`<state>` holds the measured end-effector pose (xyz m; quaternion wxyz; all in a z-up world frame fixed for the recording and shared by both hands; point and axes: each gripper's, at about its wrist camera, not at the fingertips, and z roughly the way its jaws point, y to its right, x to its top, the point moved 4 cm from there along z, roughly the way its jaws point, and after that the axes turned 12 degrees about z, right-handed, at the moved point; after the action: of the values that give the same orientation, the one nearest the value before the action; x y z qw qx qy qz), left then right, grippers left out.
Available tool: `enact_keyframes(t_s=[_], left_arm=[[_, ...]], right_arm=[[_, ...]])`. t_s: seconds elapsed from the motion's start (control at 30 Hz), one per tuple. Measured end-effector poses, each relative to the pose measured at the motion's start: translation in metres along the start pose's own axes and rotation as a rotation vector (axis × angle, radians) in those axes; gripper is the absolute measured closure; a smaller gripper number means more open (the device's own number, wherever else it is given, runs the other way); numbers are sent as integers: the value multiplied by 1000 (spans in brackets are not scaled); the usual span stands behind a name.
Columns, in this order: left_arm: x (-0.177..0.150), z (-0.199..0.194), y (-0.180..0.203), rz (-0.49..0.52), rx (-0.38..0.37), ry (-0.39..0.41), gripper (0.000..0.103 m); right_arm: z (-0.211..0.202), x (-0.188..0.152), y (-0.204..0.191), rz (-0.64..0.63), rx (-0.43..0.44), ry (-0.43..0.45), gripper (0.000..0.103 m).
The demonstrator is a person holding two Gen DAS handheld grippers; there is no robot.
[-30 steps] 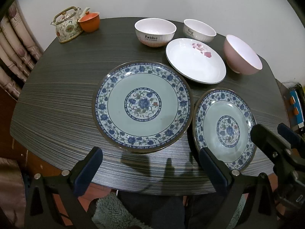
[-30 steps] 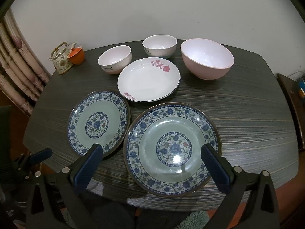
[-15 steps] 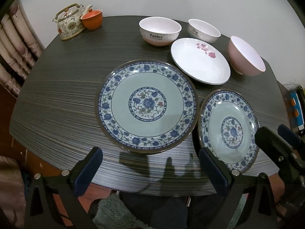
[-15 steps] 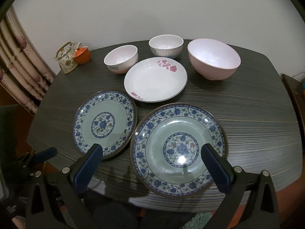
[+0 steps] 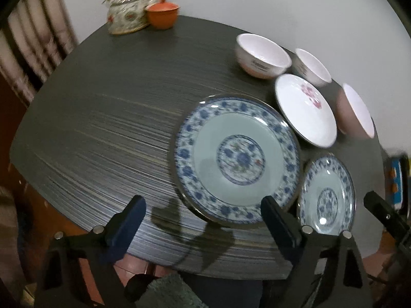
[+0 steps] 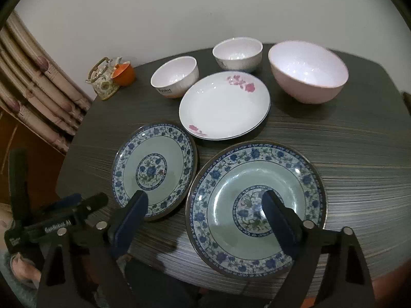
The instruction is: Organize plates and bowls
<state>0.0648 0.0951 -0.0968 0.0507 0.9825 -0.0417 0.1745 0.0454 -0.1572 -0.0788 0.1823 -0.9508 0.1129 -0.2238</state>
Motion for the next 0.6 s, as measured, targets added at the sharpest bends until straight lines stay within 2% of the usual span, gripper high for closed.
enact_keyframes(t_s=[0.13,0.2,0.37,0.5,0.6], left_arm=[[4,8,-24,-69,-51,-10,30],[6,12,-33,-111,-89,-14,35],[12,22,-53,-204,-198,-14,36],[14,33,-64,-269,-273,-25,49],[14,40,-71,-303,-296,-33,51]], right_arm=[[15,9,-1,4,64,-49,29],[23,13,-3,-1,98,-73,35],[43,26,-8,5,159,-125,43],[66,38,-10,38,185,-180,56],[80,42,-12,38,185,-211,63]])
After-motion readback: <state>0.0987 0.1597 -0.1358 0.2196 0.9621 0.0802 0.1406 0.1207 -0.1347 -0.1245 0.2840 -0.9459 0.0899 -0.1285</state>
